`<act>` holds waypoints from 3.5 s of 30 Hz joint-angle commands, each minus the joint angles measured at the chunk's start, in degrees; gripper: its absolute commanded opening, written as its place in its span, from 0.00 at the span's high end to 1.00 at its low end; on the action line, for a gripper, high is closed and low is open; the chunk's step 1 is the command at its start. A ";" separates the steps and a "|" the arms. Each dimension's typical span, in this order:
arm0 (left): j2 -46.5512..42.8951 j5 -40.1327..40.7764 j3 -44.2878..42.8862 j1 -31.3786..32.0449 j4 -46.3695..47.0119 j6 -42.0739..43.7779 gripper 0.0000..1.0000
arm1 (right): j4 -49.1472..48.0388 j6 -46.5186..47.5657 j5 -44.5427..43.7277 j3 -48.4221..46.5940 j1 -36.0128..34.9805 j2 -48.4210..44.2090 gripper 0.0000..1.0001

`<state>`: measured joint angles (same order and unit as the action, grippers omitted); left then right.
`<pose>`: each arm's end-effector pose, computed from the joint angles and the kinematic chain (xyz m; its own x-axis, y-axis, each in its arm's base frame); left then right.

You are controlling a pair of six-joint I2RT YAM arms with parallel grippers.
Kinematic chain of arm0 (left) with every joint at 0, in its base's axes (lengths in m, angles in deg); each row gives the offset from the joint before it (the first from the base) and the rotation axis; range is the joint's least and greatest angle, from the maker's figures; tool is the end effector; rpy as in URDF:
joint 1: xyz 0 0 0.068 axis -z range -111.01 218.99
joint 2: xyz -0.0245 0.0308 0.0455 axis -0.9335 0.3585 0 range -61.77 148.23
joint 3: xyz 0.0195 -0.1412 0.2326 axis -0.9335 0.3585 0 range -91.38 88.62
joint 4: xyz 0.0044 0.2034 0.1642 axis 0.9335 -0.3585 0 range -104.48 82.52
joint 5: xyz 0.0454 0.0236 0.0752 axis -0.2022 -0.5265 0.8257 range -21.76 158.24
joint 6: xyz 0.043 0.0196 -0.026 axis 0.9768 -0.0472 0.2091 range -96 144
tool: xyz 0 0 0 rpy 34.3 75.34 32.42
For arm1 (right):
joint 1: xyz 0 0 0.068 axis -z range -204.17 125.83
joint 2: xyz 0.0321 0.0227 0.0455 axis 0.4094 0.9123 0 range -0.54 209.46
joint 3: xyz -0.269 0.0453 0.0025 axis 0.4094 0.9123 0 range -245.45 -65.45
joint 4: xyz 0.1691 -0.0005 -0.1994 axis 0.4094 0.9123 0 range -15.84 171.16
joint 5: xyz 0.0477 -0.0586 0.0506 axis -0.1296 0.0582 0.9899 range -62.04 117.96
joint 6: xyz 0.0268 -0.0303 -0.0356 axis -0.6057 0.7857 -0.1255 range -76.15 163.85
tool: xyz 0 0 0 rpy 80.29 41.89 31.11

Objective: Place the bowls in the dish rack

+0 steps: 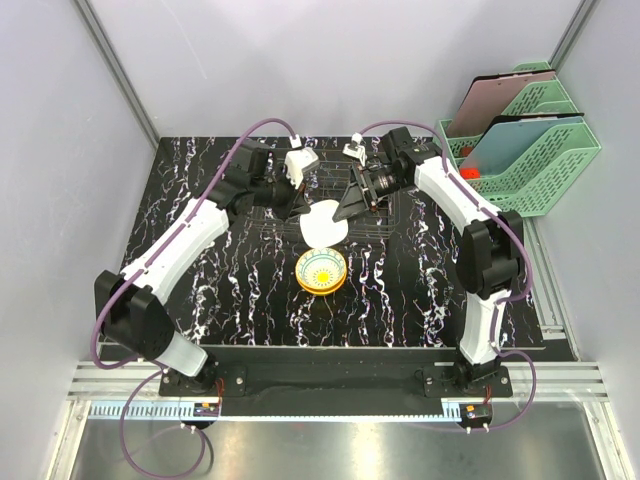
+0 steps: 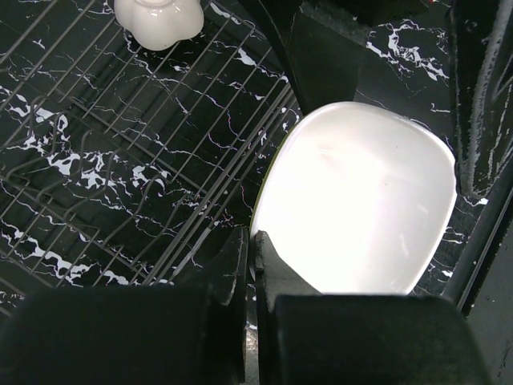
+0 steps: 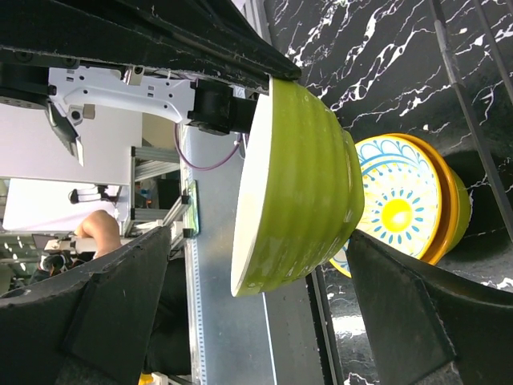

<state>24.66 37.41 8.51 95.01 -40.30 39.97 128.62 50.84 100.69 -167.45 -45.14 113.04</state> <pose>0.2929 -0.1633 0.3436 -0.3434 0.4305 -0.8347 0.8616 0.4981 -0.0977 0.3726 0.1791 0.2877 -0.7900 -0.3415 -0.5092 -0.5687 0.0976 0.8168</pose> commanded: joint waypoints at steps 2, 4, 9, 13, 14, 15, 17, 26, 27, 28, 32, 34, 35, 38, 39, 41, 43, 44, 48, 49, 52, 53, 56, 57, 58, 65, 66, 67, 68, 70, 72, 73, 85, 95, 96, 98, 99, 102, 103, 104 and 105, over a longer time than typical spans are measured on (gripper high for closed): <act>-2.06 -1.87 -2.76 0.00 3.64 -1.46 1.00 | 0.39 -0.30 4.70 -2.42 0.05 1.38 0.02; -1.97 -1.87 -3.03 0.08 3.73 -1.55 1.00 | 0.39 -0.22 5.05 -2.42 0.05 1.73 0.02; -2.32 -2.22 -3.47 0.08 3.90 -2.08 1.00 | 0.56 -0.04 5.14 -2.95 0.05 3.49 0.02; -3.11 -2.22 -3.03 0.17 3.99 -2.17 1.00 | 0.74 0.13 5.49 -3.12 0.14 4.19 0.03; -3.03 -2.13 -2.94 0.08 4.08 -2.17 1.00 | 0.74 0.14 5.75 -3.12 0.05 4.28 0.04; -3.20 -2.22 -2.59 0.08 4.16 -2.17 1.00 | 0.74 0.14 6.28 -3.21 0.05 4.28 0.05; -3.20 -2.30 -2.33 0.17 4.34 -2.17 1.00 | 0.91 0.14 7.33 -3.56 0.14 4.19 0.08; -2.94 -2.22 -1.53 0.17 5.04 -2.17 1.00 | 2.32 0.84 14.19 -4.88 0.58 6.48 0.17; -2.94 -2.22 -1.53 0.08 5.04 -2.17 1.00 | 2.32 0.84 14.80 -4.79 0.58 6.57 0.18; -2.94 -2.22 -1.45 0.17 5.04 -2.17 1.00 | 2.41 0.93 14.98 -4.88 0.49 6.83 0.19; -2.76 -2.30 -1.36 0.17 5.22 -2.26 1.00 | 2.50 0.84 16.65 -4.79 0.58 7.09 0.21; -2.59 -2.31 -1.36 0.08 5.31 -2.34 1.00 | 2.41 0.66 18.23 -4.70 0.49 6.83 0.26; -2.50 -2.39 -1.36 0.08 5.31 -2.26 1.00 | 2.41 0.66 18.85 -4.70 0.49 6.66 0.30; -2.32 -2.31 -1.27 0.08 5.40 -2.34 1.00 | 2.50 0.58 19.73 -4.70 0.58 6.22 0.44; -2.23 -2.31 -1.36 0.17 5.40 -2.43 1.00 | 2.50 0.66 19.99 -4.62 0.67 6.04 0.47; -2.06 -2.22 -1.36 0.17 5.40 -2.43 1.00 | 2.50 0.58 20.35 -4.44 0.58 5.86 0.56; -2.06 -2.04 -1.27 0.26 5.48 -2.34 1.00 | 2.50 0.58 20.61 -4.44 0.58 5.60 0.58; -1.97 -2.04 -1.27 0.35 5.48 -2.43 1.00 | 2.41 0.49 21.05 -4.44 0.67 5.69 0.60; -1.80 -1.78 -1.27 0.61 5.57 -2.34 1.00 | 2.32 0.40 21.31 -4.44 0.58 5.25 0.81; -1.79 -1.78 -1.27 0.52 5.49 -2.26 1.00 | 2.32 0.40 21.31 -4.44 0.58 5.25 0.84; -1.53 -1.60 -1.45 0.61 5.48 -2.17 1.00 | 2.15 0.40 21.14 -4.62 0.58 5.07 0.98; -1.53 -1.60 -1.45 0.70 5.48 -2.17 1.00 | 2.15 0.31 21.14 -4.62 0.49 5.07 1.00; -1.36 -1.51 -1.71 0.70 5.48 -2.17 1.00 | 2.15 0.14 20.88 -4.79 0.58 5.34 1.00; -1.18 -1.43 -1.80 0.79 5.48 -2.17 1.00 | 2.06 0.14 20.53 -4.88 0.58 5.51 1.00; -1.09 -1.34 -1.88 0.87 5.48 -2.17 1.00 | 1.97 0.05 20.00 -4.79 0.58 5.43 1.00; -0.92 -1.51 -1.80 0.96 5.48 -2.25 0.77 | 1.88 -0.48 15.96 -5.85 0.58 7.00 1.00; -0.83 -1.51 -1.80 1.05 5.40 -2.34 0.73 | 1.88 -0.57 15.60 -6.02 0.67 7.35 1.00; -0.83 -1.78 -1.80 1.05 5.40 -2.26 0.70 | 1.79 -0.74 14.82 -6.28 0.58 7.62 1.00; -0.91 -1.69 -1.80 1.05 5.40 -2.26 0.66 | 1.79 -0.92 14.38 -6.46 0.67 7.80 1.00; -0.91 -1.69 -1.88 0.96 5.31 -2.26 0.50 | 1.79 -1.01 13.67 -6.81 0.67 8.06 1.00; -1.00 -1.60 -2.06 1.05 5.22 -2.34 0.42 | 1.79 -1.18 12.27 -6.99 0.67 8.15 1.00; -1.26 -0.91 -2.32 1.05 5.22 -2.43 0.36 | 1.71 -1.44 10.00 -7.42 0.67 8.15 1.00; -6.54 1.65 1.09 -9.31 2.85 -2.87 0.01 | 3.90 -0.49 -22.94 -19.90 2.43 8.23 1.00; -11.11 -0.20 9.36 -16.17 2.32 -0.94 0.01 | 5.84 6.72 -52.94 -34.05 1.46 14.55 1.00; -11.55 -0.54 10.15 -16.52 2.32 -0.94 0.01 | 5.66 7.42 -54.52 -35.63 1.29 15.09 1.00; -11.99 -0.90 10.68 -17.23 2.32 -0.85 0.01 | 5.57 9.36 -59.00 -37.13 0.58 16.84 1.00; -12.42 -0.99 11.03 -17.41 2.23 -0.76 0.01 | 5.49 10.23 -60.32 -38.70 -0.46 17.37 1.00; -13.13 -0.73 11.56 -18.11 2.32 -0.59 0.01 | 4.09 13.66 -65.86 -40.29 -3.01 19.04 1.00; -13.31 -0.72 11.74 -18.37 2.32 -0.41 0.01 | 3.38 15.76 -69.44 -40.30 -3.72 19.31 1.00; -13.40 -0.64 11.91 -18.55 2.32 -0.32 0.01 | 2.42 17.09 -71.30 -40.13 -4.68 19.75 1.00; -13.83 -0.72 12.26 -18.64 2.32 -0.32 0.01 | 1.02 18.40 -72.45 -40.04 -5.48 20.01 1.00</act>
<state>13.71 38.13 20.29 77.07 -39.41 38.77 133.78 61.89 39.03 -204.52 -46.15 132.47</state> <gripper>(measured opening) 0.987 0.602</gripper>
